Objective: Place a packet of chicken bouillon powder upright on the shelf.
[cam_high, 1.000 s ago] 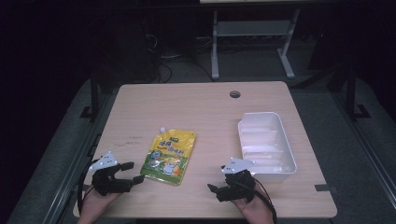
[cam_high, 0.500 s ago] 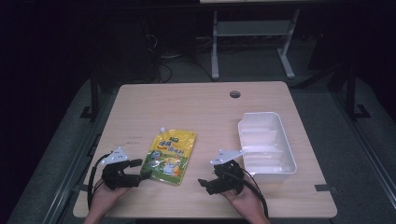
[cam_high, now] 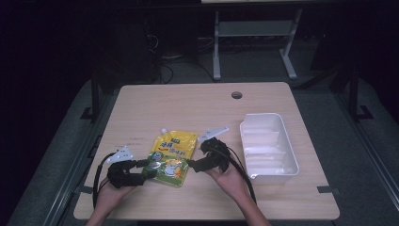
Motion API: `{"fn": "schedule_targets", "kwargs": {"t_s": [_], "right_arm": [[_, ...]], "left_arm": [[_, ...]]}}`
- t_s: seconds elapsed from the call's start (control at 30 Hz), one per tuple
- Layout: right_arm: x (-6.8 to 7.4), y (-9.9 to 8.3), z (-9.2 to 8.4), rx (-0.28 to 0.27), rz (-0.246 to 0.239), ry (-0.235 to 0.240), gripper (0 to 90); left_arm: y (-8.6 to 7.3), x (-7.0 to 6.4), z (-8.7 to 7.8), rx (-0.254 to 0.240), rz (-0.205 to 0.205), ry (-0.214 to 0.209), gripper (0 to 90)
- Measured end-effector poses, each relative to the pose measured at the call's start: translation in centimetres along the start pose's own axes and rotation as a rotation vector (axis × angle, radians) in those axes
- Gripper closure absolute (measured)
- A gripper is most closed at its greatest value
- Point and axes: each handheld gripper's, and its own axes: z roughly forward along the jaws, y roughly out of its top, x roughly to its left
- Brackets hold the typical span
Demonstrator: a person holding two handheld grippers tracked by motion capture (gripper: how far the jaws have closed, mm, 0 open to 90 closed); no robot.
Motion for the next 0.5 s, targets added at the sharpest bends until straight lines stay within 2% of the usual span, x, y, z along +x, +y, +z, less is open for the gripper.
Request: {"fn": "schedule_targets", "kwargs": {"t_s": [0.07,0.17,0.2,0.37,0.5], "right_arm": [[-0.6,1.7,0.6,0.019,0.01,-0.004,19.9],[-1.1,3.2,1.0,0.039,0.011,-0.015,19.5],[-1.3,3.6,1.2,0.044,0.013,-0.01,19.4],[-2.3,5.5,1.8,0.062,0.034,-0.008,19.1],[-3.4,6.9,2.7,0.085,0.052,-0.025,19.1]], "left_arm": [[0.2,0.2,0.2,0.001,0.0,0.019,44.6],[0.4,0.5,0.5,0.009,-0.002,0.04,51.1],[0.3,0.6,0.5,0.027,0.002,0.051,52.7],[0.3,0.7,0.5,0.045,0.001,0.052,58.9],[0.2,0.6,0.7,0.061,0.011,0.065,65.4]]}}
